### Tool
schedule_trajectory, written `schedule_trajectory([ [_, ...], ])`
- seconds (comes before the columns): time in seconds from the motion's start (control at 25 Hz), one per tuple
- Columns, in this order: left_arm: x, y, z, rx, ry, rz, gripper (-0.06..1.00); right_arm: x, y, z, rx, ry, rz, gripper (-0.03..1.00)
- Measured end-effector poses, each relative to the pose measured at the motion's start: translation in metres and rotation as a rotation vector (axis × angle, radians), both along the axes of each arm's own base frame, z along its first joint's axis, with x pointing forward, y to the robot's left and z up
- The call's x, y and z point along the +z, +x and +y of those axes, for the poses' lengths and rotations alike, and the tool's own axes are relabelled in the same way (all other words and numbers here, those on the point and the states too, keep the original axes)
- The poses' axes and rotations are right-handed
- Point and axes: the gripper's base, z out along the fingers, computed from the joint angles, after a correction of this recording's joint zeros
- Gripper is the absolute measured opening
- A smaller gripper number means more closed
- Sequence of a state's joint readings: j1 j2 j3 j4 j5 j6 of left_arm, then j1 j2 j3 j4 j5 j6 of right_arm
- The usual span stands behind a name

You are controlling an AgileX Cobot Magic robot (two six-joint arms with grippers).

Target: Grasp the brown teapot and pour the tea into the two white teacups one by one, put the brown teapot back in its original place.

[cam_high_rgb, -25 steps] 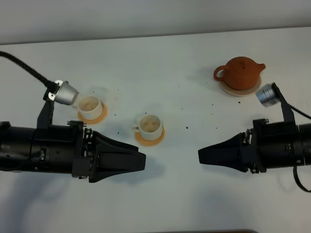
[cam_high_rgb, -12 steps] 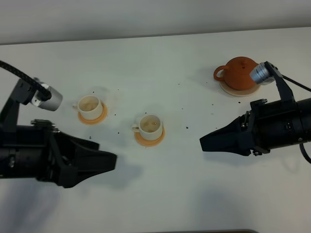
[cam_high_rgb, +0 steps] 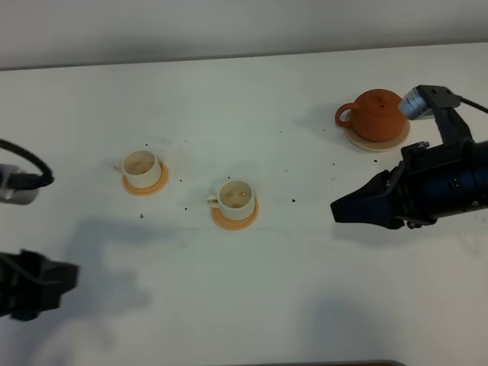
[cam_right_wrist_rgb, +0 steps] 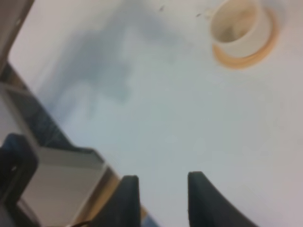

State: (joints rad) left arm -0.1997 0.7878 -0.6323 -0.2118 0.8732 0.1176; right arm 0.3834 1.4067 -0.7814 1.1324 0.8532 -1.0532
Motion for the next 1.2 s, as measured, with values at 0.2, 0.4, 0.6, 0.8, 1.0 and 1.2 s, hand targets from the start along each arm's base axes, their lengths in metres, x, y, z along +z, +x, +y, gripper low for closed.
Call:
schedule_trajectory([
  [0.2,0.005,-0.021,0.024,0.18,0.142,-0.004,0.55,0.011,-0.001,-0.007,-0.073,-0.034,-0.075,0.24],
  [0.4,-0.009,-0.042,0.041,0.295,0.243,0.013,0.55,0.02,-0.004,-0.014,-0.118,-0.07,-0.128,0.24],
  [0.6,-0.014,-0.059,0.046,0.346,0.232,-0.025,0.55,0.027,-0.006,-0.02,-0.154,-0.105,-0.165,0.24],
  [0.8,-0.008,-0.077,0.05,0.364,0.185,-0.138,0.55,0.029,-0.008,-0.022,-0.165,-0.114,-0.174,0.24],
  [1.0,-0.004,-0.099,0.055,0.38,0.129,-0.277,0.55,0.029,-0.008,-0.023,-0.164,-0.125,-0.176,0.24],
  [1.2,-0.005,-0.12,0.06,0.368,0.105,-0.418,0.55,0.028,-0.008,-0.023,-0.17,-0.137,-0.174,0.24],
])
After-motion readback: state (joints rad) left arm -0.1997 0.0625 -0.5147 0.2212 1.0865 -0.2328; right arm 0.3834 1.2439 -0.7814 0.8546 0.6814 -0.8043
